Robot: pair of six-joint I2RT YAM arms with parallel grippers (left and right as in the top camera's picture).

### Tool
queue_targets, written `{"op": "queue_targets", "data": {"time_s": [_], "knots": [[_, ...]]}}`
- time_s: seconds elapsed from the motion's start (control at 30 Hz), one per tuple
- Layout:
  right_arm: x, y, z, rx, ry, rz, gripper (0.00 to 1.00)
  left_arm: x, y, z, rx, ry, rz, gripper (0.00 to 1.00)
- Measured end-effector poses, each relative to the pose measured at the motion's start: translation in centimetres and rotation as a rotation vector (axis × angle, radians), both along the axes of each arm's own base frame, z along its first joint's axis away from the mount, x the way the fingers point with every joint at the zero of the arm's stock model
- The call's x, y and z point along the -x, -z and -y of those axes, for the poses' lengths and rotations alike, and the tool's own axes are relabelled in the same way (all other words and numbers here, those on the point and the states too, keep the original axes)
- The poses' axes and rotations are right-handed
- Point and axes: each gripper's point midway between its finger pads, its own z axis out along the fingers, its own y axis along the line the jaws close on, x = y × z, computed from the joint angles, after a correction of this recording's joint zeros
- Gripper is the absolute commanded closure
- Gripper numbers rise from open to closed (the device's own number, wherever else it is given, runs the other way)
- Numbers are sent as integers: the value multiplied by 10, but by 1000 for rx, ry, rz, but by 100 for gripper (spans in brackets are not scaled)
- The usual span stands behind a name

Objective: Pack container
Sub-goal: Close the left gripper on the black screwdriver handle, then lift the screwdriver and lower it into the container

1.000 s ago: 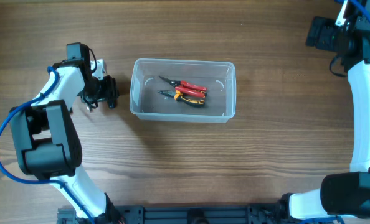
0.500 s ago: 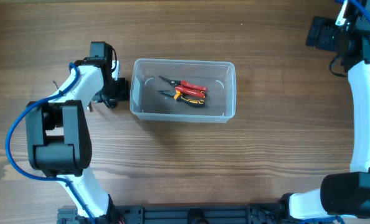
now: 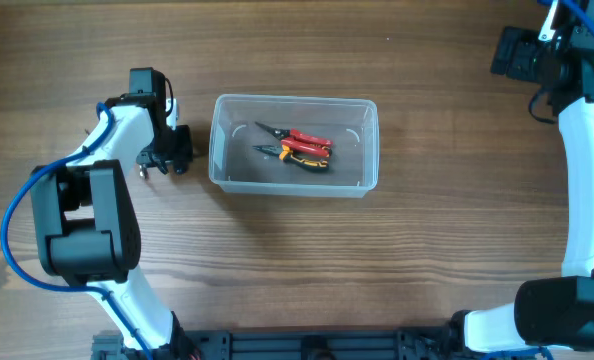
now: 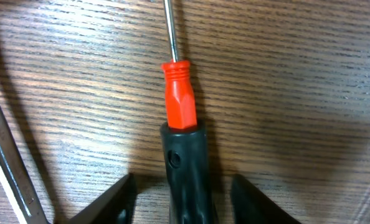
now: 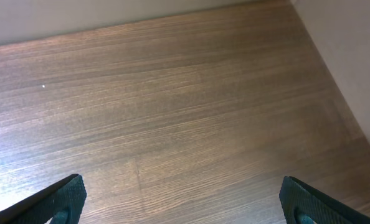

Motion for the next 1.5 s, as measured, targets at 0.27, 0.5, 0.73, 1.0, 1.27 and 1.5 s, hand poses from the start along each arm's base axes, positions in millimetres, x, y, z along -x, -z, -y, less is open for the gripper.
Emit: {"op": "queue_targets", "data": {"time_s": [0.27, 0.5, 0.73, 1.0, 1.27, 1.5], "knots": [[0, 0, 0, 0, 0, 0, 0, -1, 0, 0, 0, 0, 4, 77], [0, 0, 0, 0, 0, 0, 0, -3, 0, 0, 0, -1, 11, 85], [0, 0, 0, 0, 0, 0, 0, -6, -11, 0, 4, -1, 2, 94], [0, 0, 0, 0, 0, 0, 0, -58, -108, -2, -6, 0, 208, 96], [0, 0, 0, 0, 0, 0, 0, -62, -220, 35, 20, 94, 482, 96], [0, 0, 0, 0, 0, 0, 0, -26, -247, 148, 146, 535, 518, 96]]}}
